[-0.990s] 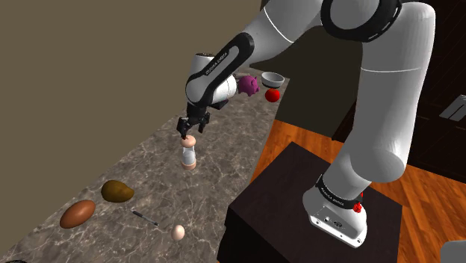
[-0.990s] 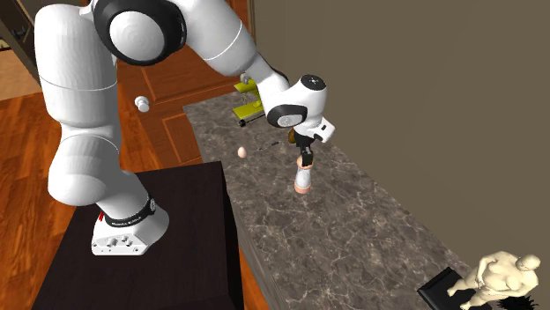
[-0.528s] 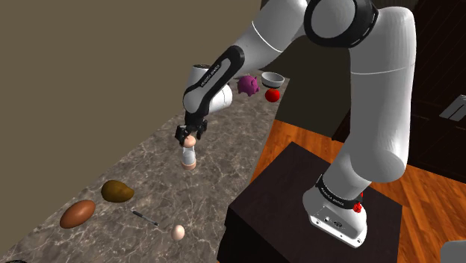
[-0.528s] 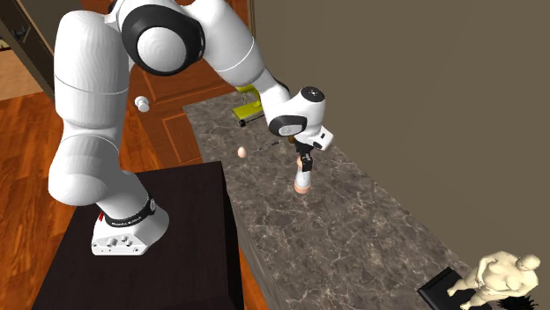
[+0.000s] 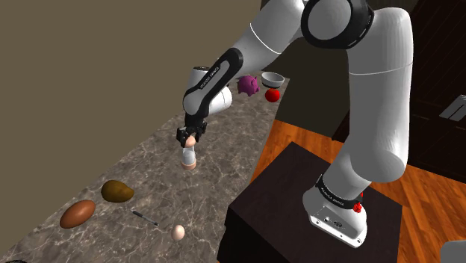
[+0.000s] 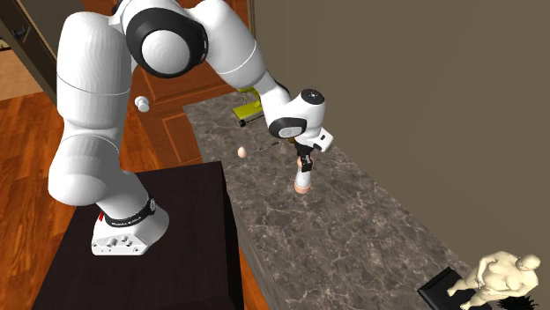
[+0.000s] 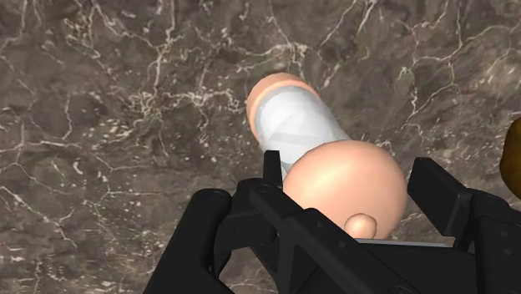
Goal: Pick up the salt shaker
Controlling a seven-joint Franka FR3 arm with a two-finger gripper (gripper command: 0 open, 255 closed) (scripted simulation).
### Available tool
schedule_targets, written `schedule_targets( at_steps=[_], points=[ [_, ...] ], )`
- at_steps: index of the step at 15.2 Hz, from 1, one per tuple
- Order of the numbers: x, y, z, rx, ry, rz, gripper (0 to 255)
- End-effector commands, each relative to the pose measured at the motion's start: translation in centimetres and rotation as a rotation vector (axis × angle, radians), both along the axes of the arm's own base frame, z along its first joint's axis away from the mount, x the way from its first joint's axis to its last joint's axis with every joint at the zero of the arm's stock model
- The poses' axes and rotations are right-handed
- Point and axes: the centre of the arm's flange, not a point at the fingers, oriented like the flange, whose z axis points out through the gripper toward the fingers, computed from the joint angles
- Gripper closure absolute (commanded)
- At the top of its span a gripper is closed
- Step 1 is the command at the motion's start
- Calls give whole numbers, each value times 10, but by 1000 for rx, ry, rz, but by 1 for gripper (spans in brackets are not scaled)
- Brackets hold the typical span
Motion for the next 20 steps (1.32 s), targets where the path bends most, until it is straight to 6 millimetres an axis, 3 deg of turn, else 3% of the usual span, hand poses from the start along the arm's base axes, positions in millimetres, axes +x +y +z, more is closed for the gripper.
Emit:
schedule_targets(
  at_steps=[1,4,20],
  points=[
    [-1,-1,-2,-1,4,-1,255],
    [-1,0,-2,-1,4,-1,255],
    [-1,0,78,-1,4,-1,255]
  ],
)
